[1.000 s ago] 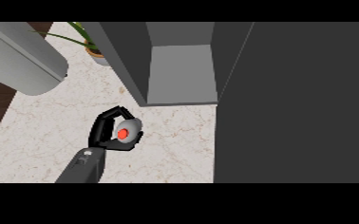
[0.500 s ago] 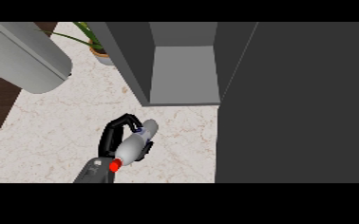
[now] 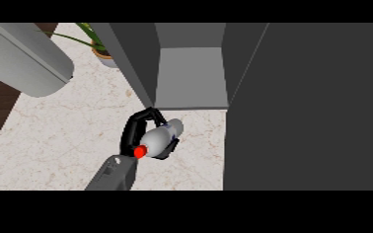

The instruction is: Pick up the bottled water, place it into the cabinet and close the cabinet

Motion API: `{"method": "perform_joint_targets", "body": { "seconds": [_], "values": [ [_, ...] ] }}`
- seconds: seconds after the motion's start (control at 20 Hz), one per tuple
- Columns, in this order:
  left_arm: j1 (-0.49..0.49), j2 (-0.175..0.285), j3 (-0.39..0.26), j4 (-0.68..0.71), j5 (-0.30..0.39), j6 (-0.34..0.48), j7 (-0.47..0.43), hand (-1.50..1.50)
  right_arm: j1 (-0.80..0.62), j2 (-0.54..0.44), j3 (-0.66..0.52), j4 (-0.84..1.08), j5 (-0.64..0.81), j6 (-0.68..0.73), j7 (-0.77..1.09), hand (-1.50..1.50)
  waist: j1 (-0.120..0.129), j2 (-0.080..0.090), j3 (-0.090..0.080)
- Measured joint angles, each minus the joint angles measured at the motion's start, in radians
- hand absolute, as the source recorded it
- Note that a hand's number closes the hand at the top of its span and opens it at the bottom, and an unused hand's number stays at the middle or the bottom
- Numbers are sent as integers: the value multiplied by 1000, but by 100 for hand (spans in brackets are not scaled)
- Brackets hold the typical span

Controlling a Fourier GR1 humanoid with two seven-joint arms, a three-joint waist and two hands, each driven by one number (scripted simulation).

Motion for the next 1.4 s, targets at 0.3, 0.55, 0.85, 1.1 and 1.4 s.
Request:
{"method": "perform_joint_targets", "body": {
  "seconds": [0.3, 0.55, 0.85, 1.1, 1.4],
  "values": [
    [-60, -2, -121, -137, 72, 142, 194, 150, 3, -8, -25, -2, -7, -4, -4, -150, -2, 2, 0],
    [-177, -3, -198, -158, 160, 283, 308, 150, 18, -15, -49, 0, -13, 3, -29, -150, -15, 5, -1],
    [-350, -3, -227, -61, 239, 390, 384, 150, 15, -30, -121, 4, -30, 33, -51, -150, -27, 11, -1],
    [-482, -3, -190, 58, 311, 418, 421, 150, 17, -33, -139, 5, -40, 58, -63, -150, -39, 16, -1],
    [-581, -2, -163, 228, 307, 514, 400, 150, 24, -28, -158, 9, -50, 78, -77, -150, -45, 21, -1]
  ]
}}
